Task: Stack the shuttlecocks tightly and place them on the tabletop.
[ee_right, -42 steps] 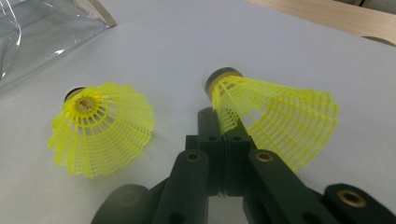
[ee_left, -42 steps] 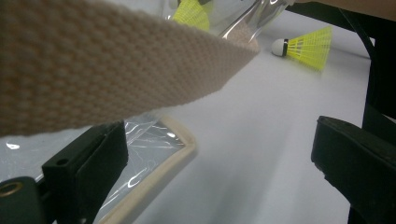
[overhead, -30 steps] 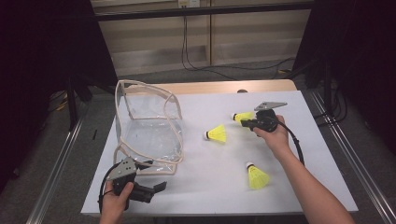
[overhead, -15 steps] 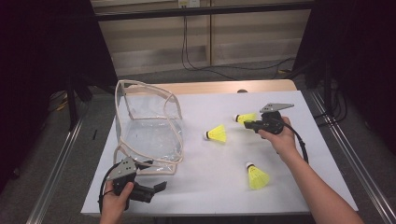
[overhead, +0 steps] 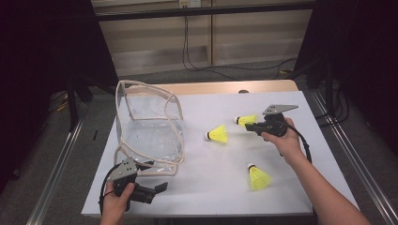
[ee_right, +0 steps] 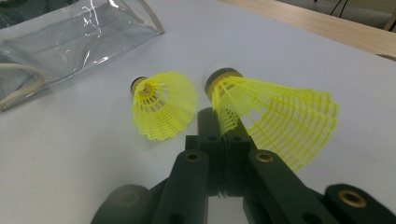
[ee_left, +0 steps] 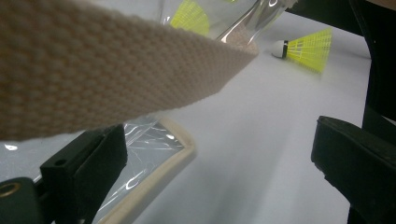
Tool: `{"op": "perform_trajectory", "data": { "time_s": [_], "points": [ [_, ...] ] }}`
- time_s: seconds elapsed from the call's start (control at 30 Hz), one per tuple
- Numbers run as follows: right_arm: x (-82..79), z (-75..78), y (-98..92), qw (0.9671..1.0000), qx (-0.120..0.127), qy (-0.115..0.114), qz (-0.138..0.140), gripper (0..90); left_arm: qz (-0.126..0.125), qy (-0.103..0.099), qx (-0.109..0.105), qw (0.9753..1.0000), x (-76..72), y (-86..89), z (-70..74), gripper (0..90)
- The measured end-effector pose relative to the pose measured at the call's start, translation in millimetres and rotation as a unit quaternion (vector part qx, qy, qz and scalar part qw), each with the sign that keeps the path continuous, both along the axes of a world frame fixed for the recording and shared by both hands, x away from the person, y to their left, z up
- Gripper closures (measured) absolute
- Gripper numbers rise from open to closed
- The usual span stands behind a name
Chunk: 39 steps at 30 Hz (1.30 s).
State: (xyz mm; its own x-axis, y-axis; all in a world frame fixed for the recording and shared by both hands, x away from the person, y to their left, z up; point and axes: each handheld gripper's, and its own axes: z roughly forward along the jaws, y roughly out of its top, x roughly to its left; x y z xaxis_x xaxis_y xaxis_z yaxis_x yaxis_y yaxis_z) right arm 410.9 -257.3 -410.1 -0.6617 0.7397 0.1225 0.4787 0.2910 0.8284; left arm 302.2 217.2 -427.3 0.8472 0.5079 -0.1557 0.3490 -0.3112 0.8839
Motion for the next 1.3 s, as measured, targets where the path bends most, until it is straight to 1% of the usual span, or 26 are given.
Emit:
{"op": "perform_trajectory", "data": {
  "time_s": [0.27,0.57,1.07,1.3],
  "points": [
    [-5.0,-0.9,3.2,0.9999,0.002,-0.001,0.015,89.1,0.000,-0.001,0.000,1.0000,-0.1,0.0,0.0,3.6],
    [-10.1,-2.5,5.4,0.9996,0.000,0.001,0.030,89.1,0.000,0.000,-0.001,1.0000,-0.3,-0.3,0.3,3.6],
    [-14.3,-3.5,7.5,0.9990,-0.004,-0.001,0.045,89.1,0.000,-0.001,-0.002,1.0000,-0.9,-0.7,0.5,3.6],
    [-15.9,-4.9,8.8,0.9988,-0.008,0.003,0.048,89.0,0.000,-0.001,-0.001,1.0000,-0.9,-0.8,0.5,3.6]
  ]
}}
